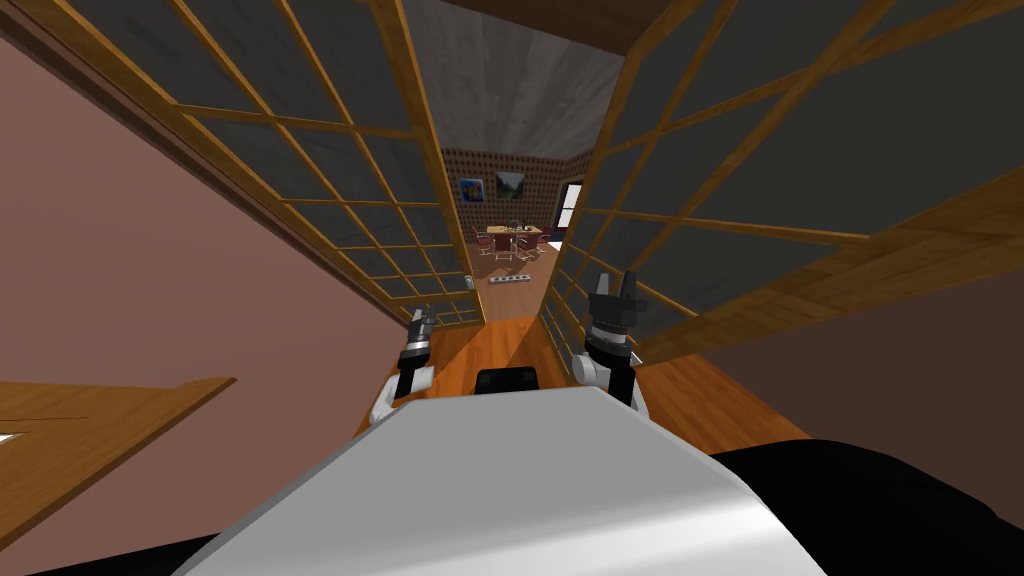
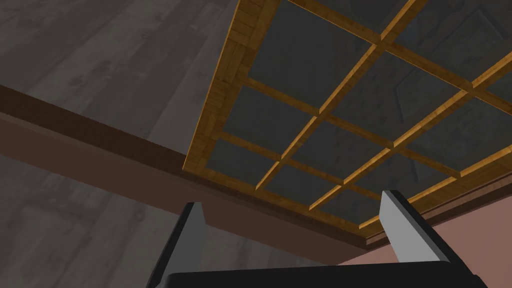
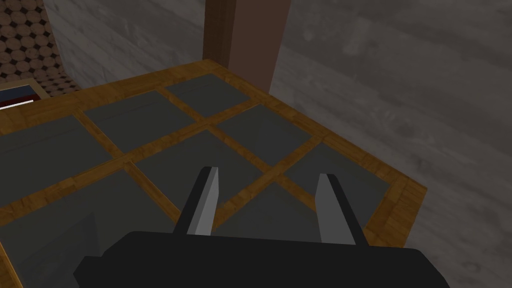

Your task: Pull the door open

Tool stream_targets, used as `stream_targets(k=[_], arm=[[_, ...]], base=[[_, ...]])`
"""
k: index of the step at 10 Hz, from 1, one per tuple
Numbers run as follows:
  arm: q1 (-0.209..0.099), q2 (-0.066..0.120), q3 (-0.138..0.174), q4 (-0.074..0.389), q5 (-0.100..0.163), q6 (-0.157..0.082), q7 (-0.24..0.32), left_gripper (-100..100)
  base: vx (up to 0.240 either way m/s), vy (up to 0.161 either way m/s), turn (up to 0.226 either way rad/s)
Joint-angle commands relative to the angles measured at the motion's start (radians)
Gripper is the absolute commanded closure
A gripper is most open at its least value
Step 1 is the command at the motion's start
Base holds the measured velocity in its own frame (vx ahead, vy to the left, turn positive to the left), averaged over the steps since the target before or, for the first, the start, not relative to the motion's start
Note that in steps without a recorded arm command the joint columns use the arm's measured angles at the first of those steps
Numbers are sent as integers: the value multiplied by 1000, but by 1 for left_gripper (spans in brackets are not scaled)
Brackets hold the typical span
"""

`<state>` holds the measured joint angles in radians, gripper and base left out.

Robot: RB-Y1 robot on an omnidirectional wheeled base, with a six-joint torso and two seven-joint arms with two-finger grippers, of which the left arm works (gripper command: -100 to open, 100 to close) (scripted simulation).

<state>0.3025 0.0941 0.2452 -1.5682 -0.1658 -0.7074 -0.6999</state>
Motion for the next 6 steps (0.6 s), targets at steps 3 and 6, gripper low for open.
stream_targets(k=[3, 6], arm=[[-16, -3, 24, 84, -23, -19, -73, -100], [-31, -7, 44, 150, -42, -31, -132, -100]], base=[[99, 1, -39], [104, 7, -39]])
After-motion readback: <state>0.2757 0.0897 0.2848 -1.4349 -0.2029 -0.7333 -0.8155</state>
